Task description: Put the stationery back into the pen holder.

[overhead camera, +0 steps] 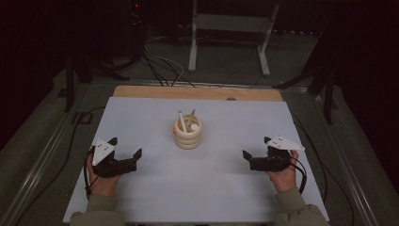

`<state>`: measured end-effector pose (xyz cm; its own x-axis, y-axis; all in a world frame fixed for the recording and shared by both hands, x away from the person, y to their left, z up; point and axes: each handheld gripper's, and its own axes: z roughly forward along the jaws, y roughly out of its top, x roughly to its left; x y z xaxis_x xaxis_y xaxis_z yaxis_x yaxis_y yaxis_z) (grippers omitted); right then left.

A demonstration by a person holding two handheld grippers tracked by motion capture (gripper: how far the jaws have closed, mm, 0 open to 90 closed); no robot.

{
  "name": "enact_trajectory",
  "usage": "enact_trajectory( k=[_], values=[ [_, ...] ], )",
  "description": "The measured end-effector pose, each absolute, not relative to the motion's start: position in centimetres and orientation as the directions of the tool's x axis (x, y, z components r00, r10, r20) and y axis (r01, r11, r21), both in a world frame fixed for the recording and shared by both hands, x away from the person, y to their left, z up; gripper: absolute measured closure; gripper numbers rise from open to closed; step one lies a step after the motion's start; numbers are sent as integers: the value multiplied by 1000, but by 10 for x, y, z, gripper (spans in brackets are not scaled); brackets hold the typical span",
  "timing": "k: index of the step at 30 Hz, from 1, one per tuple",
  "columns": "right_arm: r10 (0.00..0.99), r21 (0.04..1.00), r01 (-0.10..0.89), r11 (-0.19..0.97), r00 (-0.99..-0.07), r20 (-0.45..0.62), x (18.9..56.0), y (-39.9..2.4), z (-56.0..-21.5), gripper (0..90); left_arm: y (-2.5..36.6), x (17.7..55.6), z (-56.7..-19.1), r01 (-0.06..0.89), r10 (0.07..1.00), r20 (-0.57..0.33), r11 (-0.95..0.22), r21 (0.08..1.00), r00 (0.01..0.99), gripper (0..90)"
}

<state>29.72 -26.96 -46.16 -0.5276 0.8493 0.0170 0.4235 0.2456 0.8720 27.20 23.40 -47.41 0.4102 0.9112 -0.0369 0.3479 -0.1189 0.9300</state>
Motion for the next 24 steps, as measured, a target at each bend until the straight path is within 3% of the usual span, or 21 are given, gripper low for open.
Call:
enact_trajectory(
  k=[24],
  values=[
    [876, 920, 364, 143, -479, 54, 274, -297, -476, 1, 234, 269, -471, 319, 912, -31, -111, 941, 408, 12]
  ],
)
